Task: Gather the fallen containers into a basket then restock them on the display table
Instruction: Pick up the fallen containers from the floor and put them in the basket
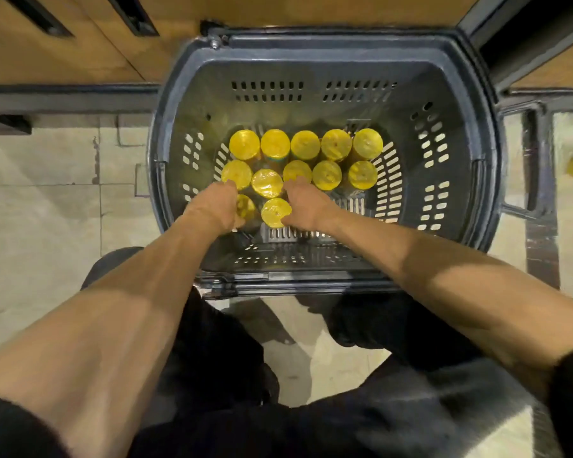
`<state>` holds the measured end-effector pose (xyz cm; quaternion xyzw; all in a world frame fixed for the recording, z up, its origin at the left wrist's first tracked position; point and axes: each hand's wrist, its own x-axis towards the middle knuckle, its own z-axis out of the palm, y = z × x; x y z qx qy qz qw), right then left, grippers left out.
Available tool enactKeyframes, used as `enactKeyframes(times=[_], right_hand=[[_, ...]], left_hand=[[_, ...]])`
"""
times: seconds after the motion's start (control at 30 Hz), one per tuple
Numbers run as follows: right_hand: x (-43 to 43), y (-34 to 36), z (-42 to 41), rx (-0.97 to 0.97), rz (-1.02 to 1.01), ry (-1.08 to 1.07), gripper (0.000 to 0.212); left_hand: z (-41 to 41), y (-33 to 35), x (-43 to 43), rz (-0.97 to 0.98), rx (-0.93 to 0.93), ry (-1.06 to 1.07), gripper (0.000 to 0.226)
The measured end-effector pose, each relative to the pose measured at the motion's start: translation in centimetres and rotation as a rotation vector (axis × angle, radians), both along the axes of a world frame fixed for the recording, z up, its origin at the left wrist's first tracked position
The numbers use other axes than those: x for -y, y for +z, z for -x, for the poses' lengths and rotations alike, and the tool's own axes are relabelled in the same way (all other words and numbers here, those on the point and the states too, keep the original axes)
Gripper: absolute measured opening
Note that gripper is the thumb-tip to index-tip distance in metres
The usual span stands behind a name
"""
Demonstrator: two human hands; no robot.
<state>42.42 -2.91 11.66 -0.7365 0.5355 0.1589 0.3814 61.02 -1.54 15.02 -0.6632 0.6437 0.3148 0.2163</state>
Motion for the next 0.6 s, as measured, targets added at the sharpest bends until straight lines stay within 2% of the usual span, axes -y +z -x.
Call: enactKeyframes(times=[0.23, 0.4, 0.53, 0.6], right_hand=[[-0.5, 14.6, 2.9, -0.174, -0.008, -0.027, 0.054], [0.4, 26.9, 5.1, -0.242, -0.020, -0.022, 0.065], [1.3, 36.1, 7.6, -0.221, 0.045, -0.028, 0.044], [2.0, 40.4, 9.0, -0.234, 0.060, -0.049, 0.047]], left_hand=[[-0.4, 16.4, 0.2, 0.121, 0.055, -0.190, 0.037], [0.4, 27.6, 0.8, 0.046, 0.125, -0.234, 0.042], [1.9, 35.9, 1.5, 0.034, 0.135, -0.248, 0.043], [3.1, 39.7, 2.2, 0.042, 0.136, -0.249, 0.040]])
